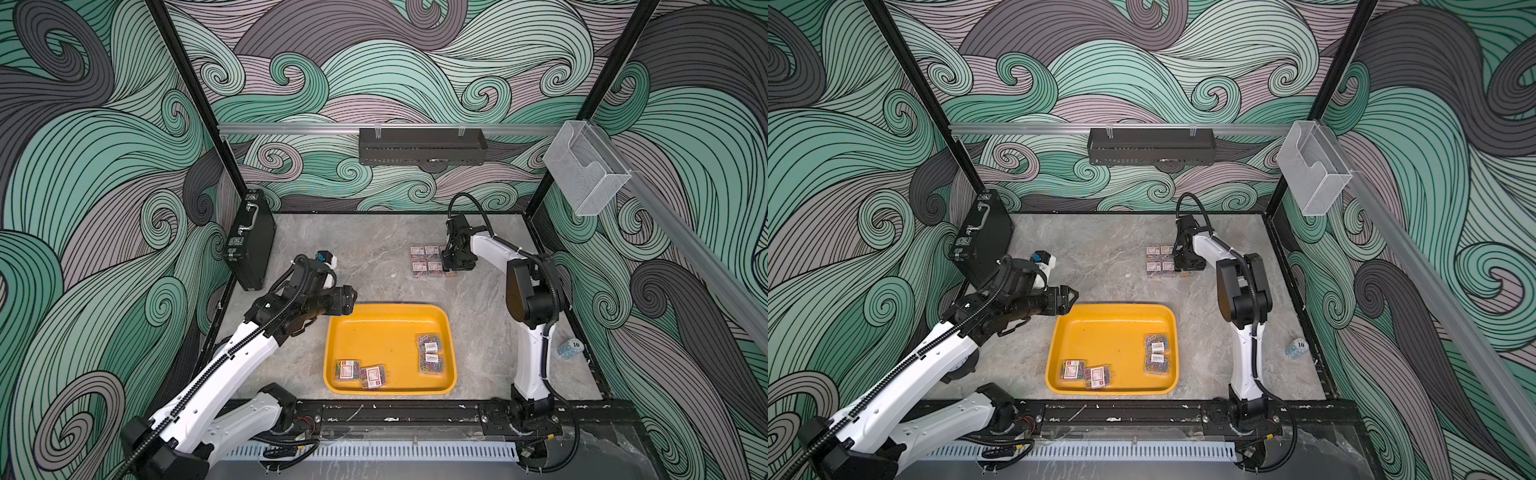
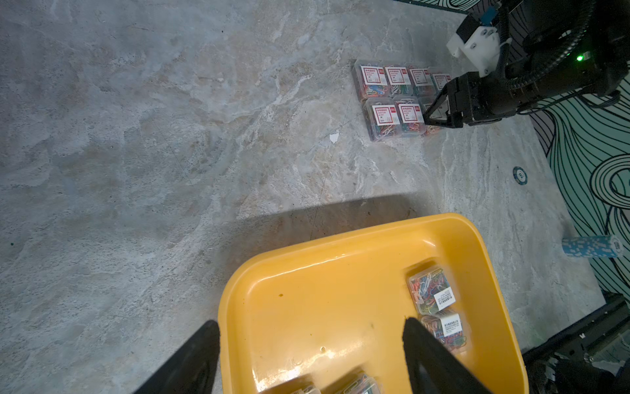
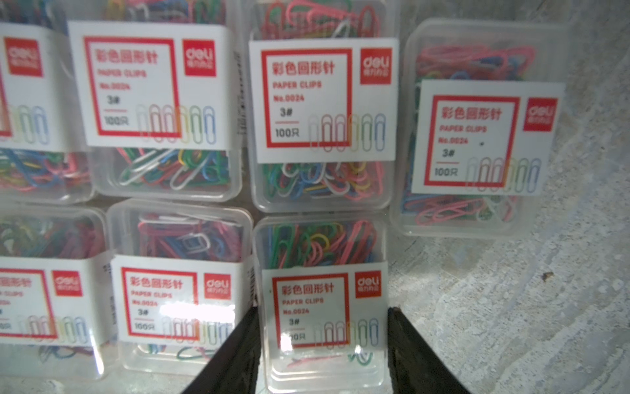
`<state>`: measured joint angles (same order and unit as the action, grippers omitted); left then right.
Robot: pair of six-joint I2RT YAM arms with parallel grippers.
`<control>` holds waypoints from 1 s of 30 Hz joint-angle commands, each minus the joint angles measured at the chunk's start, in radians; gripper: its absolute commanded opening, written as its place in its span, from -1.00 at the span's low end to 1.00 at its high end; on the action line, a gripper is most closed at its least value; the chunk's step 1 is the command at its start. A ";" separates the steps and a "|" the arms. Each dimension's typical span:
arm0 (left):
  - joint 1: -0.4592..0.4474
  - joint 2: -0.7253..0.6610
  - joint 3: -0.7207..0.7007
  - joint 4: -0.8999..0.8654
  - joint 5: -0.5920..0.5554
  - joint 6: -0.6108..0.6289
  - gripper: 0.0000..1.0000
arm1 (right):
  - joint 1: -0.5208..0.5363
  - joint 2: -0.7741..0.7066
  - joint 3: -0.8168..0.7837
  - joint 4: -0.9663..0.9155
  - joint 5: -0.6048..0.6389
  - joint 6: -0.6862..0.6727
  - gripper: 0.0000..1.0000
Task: Take the paper clips out of the storage box
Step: Place the boxed paper clips at the center of the board.
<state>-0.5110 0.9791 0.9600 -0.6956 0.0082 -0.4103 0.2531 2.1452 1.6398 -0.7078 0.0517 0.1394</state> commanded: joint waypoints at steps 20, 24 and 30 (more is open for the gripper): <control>0.000 0.017 0.032 -0.021 -0.002 0.021 0.64 | -0.026 -0.137 -0.090 -0.024 0.015 -0.016 0.03; 0.000 0.012 0.035 -0.024 -0.002 0.021 0.64 | -0.031 -0.150 -0.129 -0.023 0.013 -0.030 -0.02; 0.001 0.020 0.040 -0.019 0.002 0.022 0.64 | -0.034 -0.139 -0.161 -0.020 0.016 -0.042 -0.04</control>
<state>-0.5110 0.9932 0.9607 -0.6956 0.0090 -0.4065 0.2237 2.0235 1.4864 -0.7139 0.0525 0.1101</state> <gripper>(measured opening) 0.821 0.482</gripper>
